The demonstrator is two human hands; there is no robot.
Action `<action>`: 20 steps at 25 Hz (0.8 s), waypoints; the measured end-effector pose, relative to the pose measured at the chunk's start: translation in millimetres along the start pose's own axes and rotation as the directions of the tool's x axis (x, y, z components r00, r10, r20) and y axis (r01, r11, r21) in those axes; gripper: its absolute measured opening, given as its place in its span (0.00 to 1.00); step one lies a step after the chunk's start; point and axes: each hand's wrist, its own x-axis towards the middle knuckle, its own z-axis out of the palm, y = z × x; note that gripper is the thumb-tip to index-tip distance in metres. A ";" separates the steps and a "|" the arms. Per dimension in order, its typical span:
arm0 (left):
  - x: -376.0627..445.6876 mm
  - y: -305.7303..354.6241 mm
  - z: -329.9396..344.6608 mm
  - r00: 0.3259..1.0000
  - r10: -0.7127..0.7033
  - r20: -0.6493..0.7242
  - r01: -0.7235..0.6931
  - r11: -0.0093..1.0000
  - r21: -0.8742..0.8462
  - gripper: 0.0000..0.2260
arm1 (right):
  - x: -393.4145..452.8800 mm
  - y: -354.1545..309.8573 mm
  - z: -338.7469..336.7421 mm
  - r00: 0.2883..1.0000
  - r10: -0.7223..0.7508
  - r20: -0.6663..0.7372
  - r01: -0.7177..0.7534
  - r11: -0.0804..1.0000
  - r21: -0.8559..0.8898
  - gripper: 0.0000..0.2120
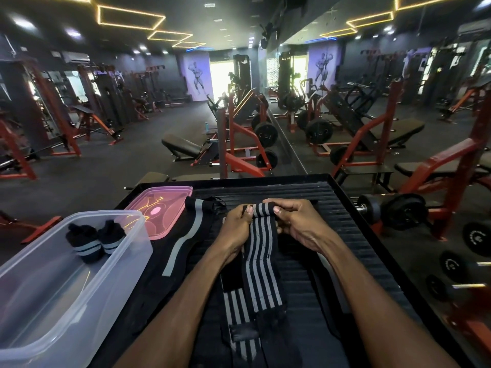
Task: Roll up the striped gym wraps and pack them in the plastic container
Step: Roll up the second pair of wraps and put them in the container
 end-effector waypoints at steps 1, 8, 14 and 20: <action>-0.2 0.4 0.3 1.000 0.015 -0.015 -0.015 1.000 -0.001 0.11 | 0.3 -0.4 -0.2 1.000 0.007 -0.005 -0.007 1.000 0.001 0.12; -12.0 11.6 4.6 0.979 0.177 -0.099 -0.183 0.981 -0.057 0.11 | 1.3 -2.2 -1.4 1.000 0.003 -0.024 -0.004 0.999 -0.040 0.11; -10.8 10.7 0.3 0.986 0.137 -0.090 -0.144 0.987 -0.075 0.08 | 3.9 2.8 -5.9 0.990 -0.130 -0.051 0.122 0.984 -0.132 0.11; -8.6 10.5 1.1 0.990 0.097 -0.100 -0.107 0.989 -0.106 0.14 | 6.3 2.4 -6.9 0.989 -0.105 -0.101 0.094 0.989 -0.111 0.08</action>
